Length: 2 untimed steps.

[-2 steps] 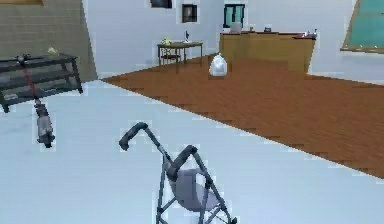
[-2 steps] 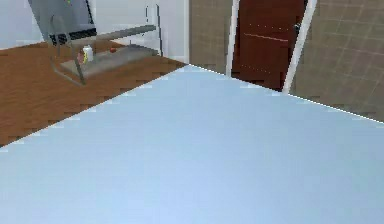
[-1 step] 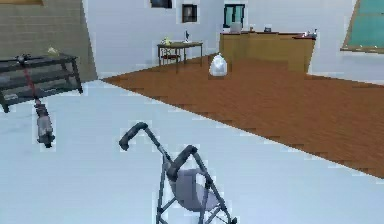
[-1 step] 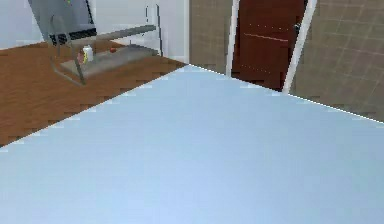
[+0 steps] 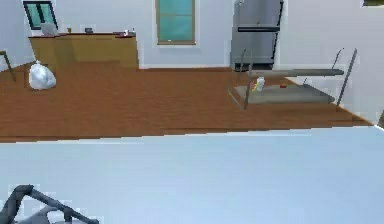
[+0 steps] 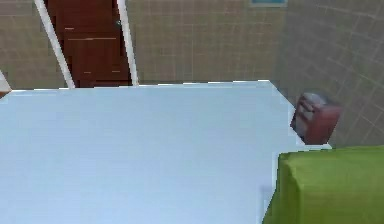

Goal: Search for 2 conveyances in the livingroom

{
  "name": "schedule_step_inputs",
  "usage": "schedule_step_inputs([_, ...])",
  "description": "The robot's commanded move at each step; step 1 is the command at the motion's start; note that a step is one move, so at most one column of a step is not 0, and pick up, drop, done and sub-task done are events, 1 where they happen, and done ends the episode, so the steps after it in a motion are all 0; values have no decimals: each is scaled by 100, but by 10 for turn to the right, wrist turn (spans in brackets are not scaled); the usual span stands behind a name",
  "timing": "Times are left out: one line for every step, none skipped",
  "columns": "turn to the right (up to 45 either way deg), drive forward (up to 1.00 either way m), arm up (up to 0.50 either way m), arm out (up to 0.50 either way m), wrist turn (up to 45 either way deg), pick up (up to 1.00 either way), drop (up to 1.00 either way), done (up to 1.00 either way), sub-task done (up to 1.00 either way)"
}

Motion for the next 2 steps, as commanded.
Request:
schedule_step_inputs([390, 0, 0, 0, 0, 0, 0, 0, 0])
schedule_step_inputs([0, 40, 0, 0, 0, 0, 0, 0, 0])
